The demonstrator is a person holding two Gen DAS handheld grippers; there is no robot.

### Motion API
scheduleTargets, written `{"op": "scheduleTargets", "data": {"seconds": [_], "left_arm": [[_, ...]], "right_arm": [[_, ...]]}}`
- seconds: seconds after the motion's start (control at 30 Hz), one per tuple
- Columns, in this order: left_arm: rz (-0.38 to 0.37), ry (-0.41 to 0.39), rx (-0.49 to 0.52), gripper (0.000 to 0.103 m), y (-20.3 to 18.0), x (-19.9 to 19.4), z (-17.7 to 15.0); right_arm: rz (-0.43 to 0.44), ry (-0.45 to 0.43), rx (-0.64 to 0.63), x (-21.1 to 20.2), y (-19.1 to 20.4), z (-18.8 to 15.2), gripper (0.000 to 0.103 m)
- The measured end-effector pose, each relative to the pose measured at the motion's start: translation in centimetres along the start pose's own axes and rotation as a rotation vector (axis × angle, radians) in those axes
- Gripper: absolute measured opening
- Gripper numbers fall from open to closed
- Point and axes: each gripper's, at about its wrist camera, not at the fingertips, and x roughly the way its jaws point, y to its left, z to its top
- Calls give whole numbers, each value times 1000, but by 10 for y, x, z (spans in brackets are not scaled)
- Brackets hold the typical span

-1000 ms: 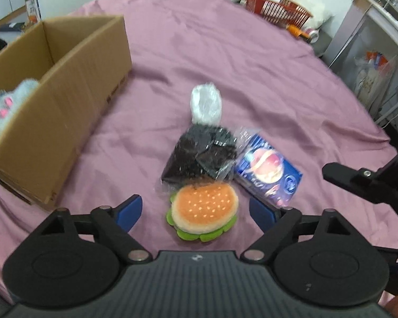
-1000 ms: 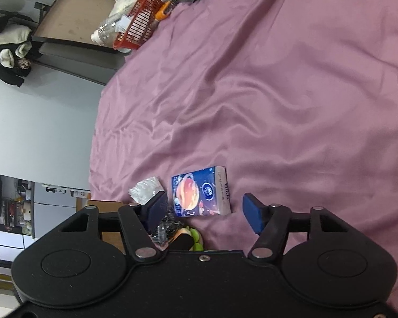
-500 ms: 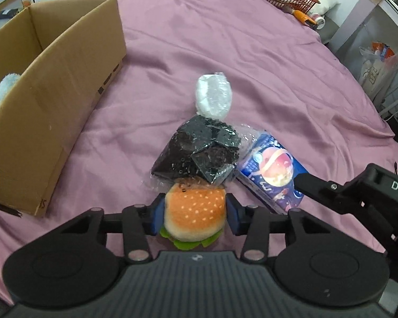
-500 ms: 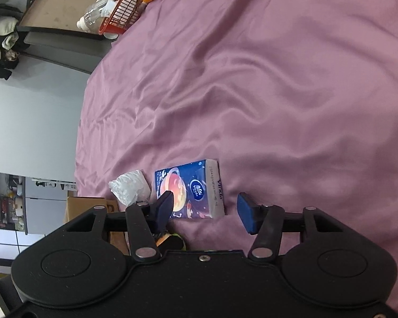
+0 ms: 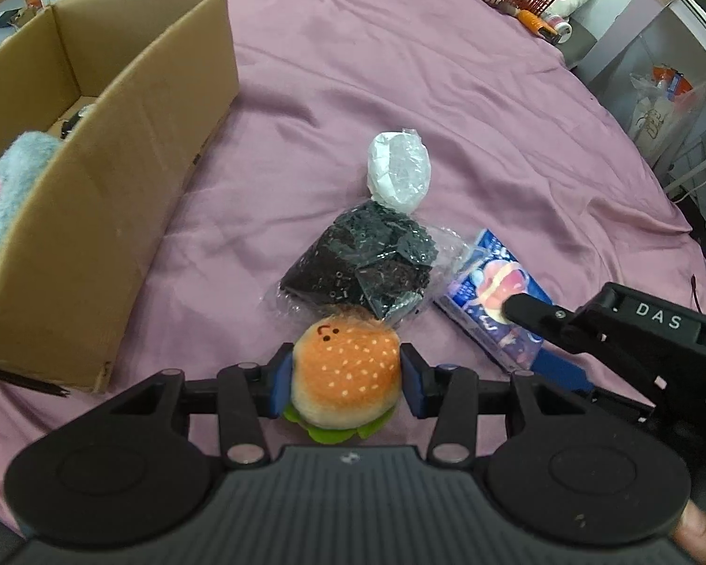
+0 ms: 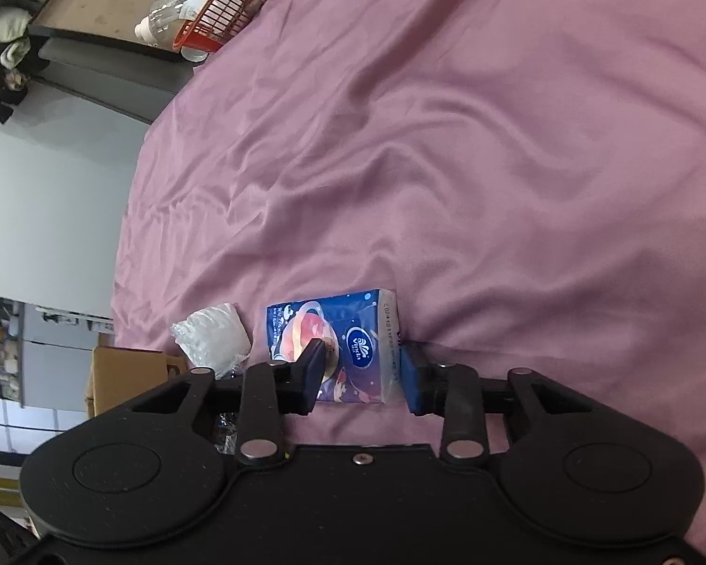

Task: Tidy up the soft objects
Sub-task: 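Grasp the burger plush with the left tool while the right tool grasps the blue tissue packet, then lift the burger plush and blue packet and carry both over the box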

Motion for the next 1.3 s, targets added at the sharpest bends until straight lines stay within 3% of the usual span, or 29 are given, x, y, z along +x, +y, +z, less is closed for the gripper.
{"op": "scheduleTargets", "data": {"seconds": [0.03, 0.23, 0.77, 0.97, 1.3], "left_arm": [[1, -3, 1, 45, 1, -2, 0], [-11, -51, 7, 45, 7, -24, -3], [-37, -191, 50, 44, 6, -98, -10], [-46, -253, 60, 44, 7, -132, -2], [-69, -344, 103, 44, 7, -178, 20]], "right_arm": [[5, -8, -7, -5, 2, -1, 23], [20, -76, -23, -32, 1, -5, 18], [135, -175, -70, -80, 13, -20, 17], [209, -225, -106, -105, 27, -24, 17], [260, -299, -181, -132, 56, -33, 17]]}}
